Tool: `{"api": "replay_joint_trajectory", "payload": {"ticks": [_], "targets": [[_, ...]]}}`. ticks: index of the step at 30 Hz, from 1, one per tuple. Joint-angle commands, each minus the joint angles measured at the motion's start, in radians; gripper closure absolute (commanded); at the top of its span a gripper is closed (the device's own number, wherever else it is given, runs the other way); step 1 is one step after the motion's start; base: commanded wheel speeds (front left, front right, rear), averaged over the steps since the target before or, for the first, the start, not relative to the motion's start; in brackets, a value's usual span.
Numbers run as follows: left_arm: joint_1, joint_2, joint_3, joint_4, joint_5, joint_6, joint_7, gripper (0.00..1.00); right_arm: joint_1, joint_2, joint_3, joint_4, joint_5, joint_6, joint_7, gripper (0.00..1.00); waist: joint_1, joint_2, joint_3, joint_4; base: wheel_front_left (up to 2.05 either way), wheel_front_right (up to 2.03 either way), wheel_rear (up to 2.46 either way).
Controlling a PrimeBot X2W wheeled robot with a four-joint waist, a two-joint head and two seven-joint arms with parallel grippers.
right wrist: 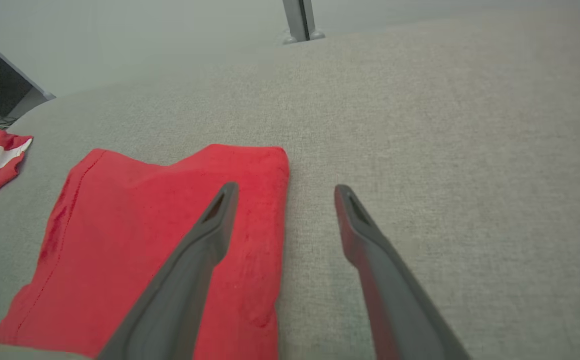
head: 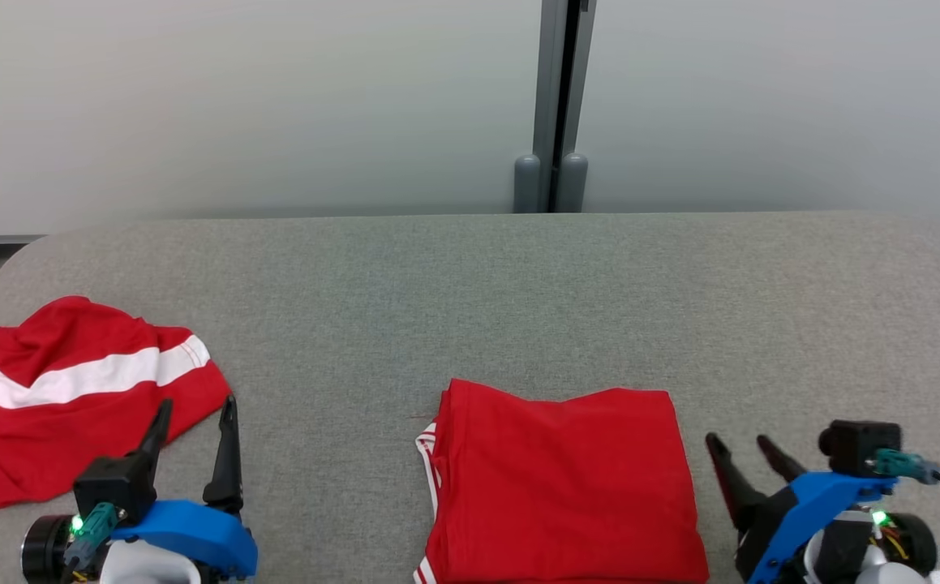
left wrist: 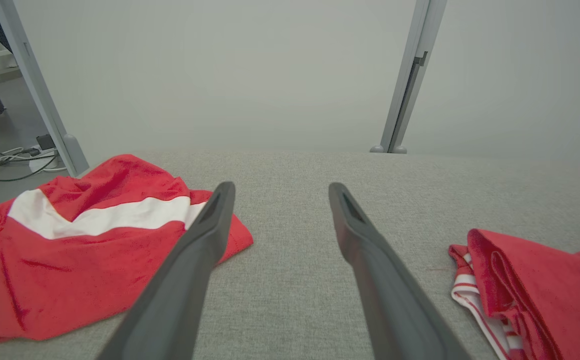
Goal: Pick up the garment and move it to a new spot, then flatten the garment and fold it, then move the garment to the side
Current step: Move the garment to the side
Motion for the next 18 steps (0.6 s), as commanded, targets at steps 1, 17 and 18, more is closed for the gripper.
{"api": "replay_joint_trajectory", "payload": {"ticks": [1,17,18], "targets": [[-0.021,0.002,-0.003,-0.008,0.010,-0.003,-0.002,0.00,-0.020,-0.002,0.011,0.023,0.012,0.000,0.048,0.00,0.0000,-0.0001,0.007,0.009,0.00,0.00,0.00],[-0.073,-0.017,-0.009,-0.029,0.022,-0.020,-0.013,0.00,-0.130,-0.001,0.065,0.330,0.035,0.000,0.203,0.00,0.0000,-0.0001,0.062,0.063,0.00,0.00,0.00],[-0.073,-0.019,-0.009,-0.029,0.021,-0.022,-0.012,0.00,-0.136,0.000,0.080,0.345,0.031,0.000,0.209,0.00,0.0000,-0.0001,0.063,0.064,0.00,0.00,0.00]]}}
